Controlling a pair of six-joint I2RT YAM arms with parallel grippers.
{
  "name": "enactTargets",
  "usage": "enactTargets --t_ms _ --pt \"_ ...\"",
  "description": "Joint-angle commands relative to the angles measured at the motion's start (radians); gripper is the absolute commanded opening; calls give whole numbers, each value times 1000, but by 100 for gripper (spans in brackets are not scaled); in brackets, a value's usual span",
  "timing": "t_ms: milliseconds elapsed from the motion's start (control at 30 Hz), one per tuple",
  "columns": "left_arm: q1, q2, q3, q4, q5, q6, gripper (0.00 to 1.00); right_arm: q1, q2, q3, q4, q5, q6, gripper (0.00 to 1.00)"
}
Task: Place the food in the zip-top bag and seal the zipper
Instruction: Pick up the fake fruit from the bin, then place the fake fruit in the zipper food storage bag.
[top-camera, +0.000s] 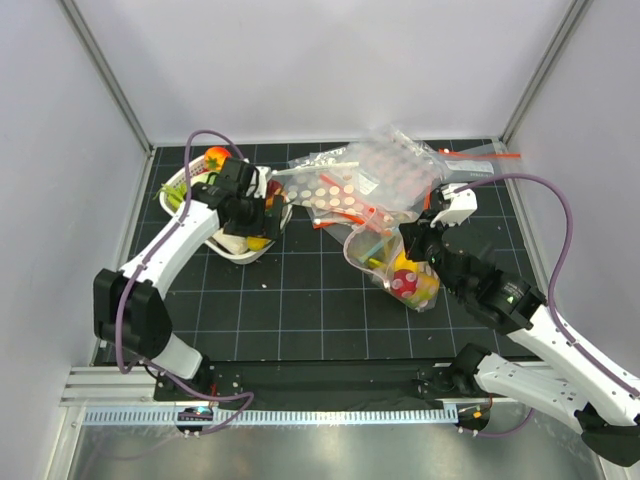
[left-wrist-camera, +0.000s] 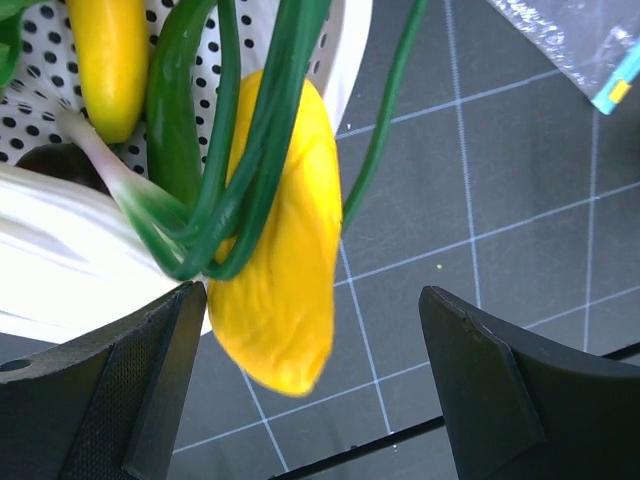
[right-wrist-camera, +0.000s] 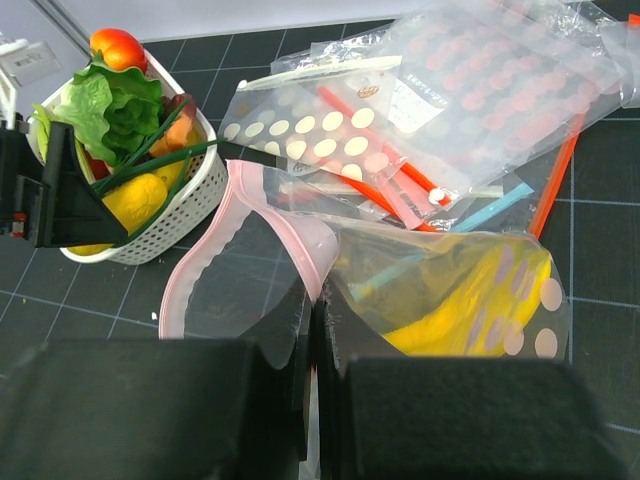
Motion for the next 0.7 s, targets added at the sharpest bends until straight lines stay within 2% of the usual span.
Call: enactTargets --t_ms 0,133,200,267,300,500,567,667 --pt "2 43 28 -6 -26 1 92 -3 0 4 49 -3 4 6" --pt "2 65 36 1 -64 1 90 -3 0 3 47 -3 4 6" --pt "4 73 42 3 -72 4 86 -3 -1 4 50 -3 4 6" --pt "8 86 56 3 -75 5 79 -3 2 3 50 -3 4 6" --pt "11 91 59 -3 -73 7 70 -3 3 3 50 -3 4 6" --pt "11 62 54 -10 -70 22 42 -3 3 1 50 -3 4 6" --pt "10 27 50 -10 -52 22 38 -1 5 3 50 -3 4 6" --pt "8 -15 47 -2 48 15 35 -3 6 3 52 -6 4 6"
